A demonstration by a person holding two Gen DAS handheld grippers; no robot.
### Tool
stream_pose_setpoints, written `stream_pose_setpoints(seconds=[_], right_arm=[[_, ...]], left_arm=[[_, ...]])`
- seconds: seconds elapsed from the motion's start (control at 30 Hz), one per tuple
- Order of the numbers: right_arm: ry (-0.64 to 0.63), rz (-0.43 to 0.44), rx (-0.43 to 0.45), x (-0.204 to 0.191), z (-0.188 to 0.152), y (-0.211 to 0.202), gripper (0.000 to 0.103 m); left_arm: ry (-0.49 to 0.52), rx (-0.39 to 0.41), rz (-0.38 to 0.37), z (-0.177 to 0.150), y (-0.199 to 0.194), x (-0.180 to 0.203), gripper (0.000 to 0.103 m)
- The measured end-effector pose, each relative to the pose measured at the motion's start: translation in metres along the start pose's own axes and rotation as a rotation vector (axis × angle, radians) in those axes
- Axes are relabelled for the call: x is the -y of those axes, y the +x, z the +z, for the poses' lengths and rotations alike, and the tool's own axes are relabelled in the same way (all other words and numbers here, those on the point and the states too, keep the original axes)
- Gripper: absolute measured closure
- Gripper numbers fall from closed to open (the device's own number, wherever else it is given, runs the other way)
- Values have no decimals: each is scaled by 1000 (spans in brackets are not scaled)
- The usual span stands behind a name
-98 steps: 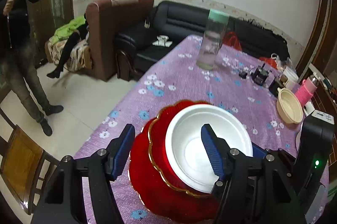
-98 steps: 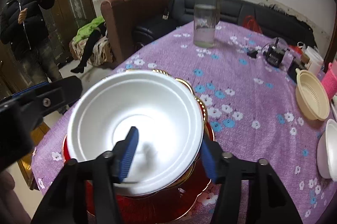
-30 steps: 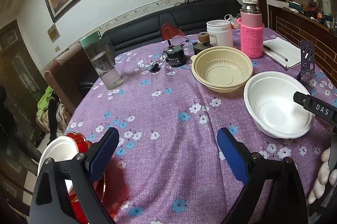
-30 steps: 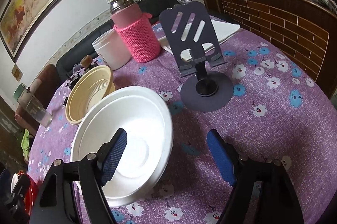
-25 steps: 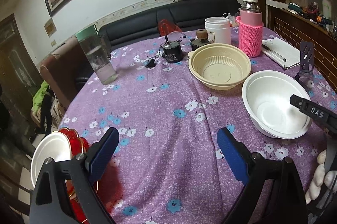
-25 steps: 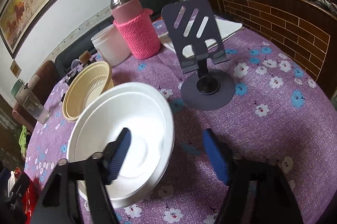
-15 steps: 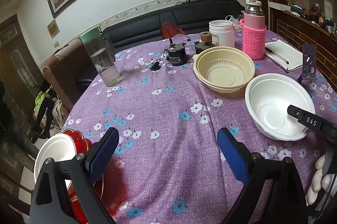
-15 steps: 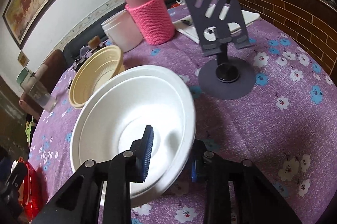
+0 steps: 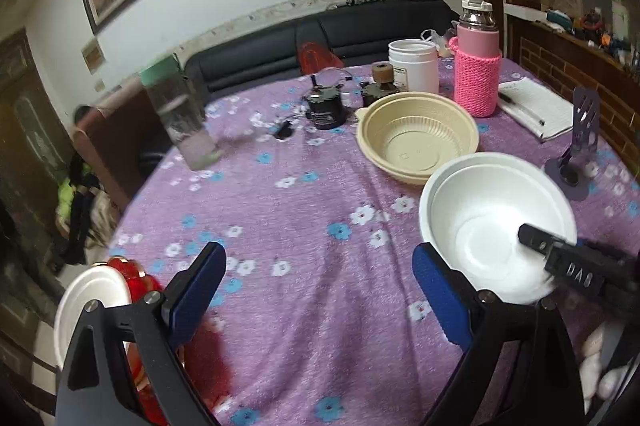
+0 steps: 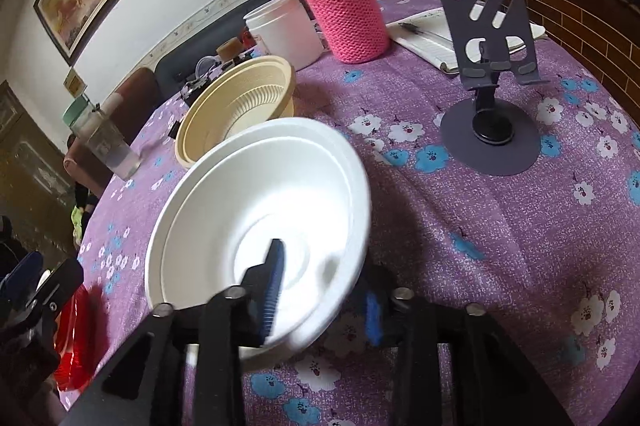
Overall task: Organize plates and bowls
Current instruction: 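Lift the smaller white bowl and carry it toward the red plate stack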
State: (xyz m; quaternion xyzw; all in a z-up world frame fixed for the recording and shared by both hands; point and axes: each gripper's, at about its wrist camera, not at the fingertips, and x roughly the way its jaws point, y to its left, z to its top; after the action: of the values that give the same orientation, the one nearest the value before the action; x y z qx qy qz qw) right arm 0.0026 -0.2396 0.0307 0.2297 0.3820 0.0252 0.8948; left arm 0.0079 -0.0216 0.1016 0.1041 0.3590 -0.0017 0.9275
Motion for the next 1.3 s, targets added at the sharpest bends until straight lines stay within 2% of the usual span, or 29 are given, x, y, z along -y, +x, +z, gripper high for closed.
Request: stream_pose_setpoints(seconds=[0.1, 0.2, 0.3, 0.37, 0.43, 0.5, 0.57, 0.63, 0.73, 0.9, 1.1, 1.3], right_arm=[[18, -10, 19, 5, 1, -4, 55], [37, -21, 24, 12, 1, -6, 55], [47, -27, 28, 14, 3, -6, 55], [45, -34, 32, 14, 3, -6, 55], [41, -36, 33, 13, 3, -6, 55], [39, -39, 37, 13, 4, -7, 55], [38, -40, 40, 12, 4, -8, 55], [37, -39, 45, 12, 4, -9, 55], [32, -37, 48, 11, 4, -10, 56], [12, -21, 32, 6, 2, -6, 78], [-12, -20, 37, 1, -1, -6, 85], [-46, 45, 73, -9, -4, -15, 85]], left_arm=[[-109, -81, -126, 15, 20, -14, 9], [-177, -158, -212, 26, 47, -19, 9], [-179, -187, -236, 31, 68, -13, 10], [-151, -202, -236, 33, 77, -2, 14], [-120, -229, -257, 33, 85, 11, 27], [-91, -259, -281, 31, 92, 24, 35], [-80, -299, -305, 28, 102, 35, 50], [-90, -340, -345, 26, 109, 40, 74], [-117, -387, -400, 20, 117, 43, 89], [-103, -375, -402, 18, 112, 47, 91], [-85, -342, -378, 16, 100, 42, 91], [-95, -294, -340, 13, 81, 28, 91]])
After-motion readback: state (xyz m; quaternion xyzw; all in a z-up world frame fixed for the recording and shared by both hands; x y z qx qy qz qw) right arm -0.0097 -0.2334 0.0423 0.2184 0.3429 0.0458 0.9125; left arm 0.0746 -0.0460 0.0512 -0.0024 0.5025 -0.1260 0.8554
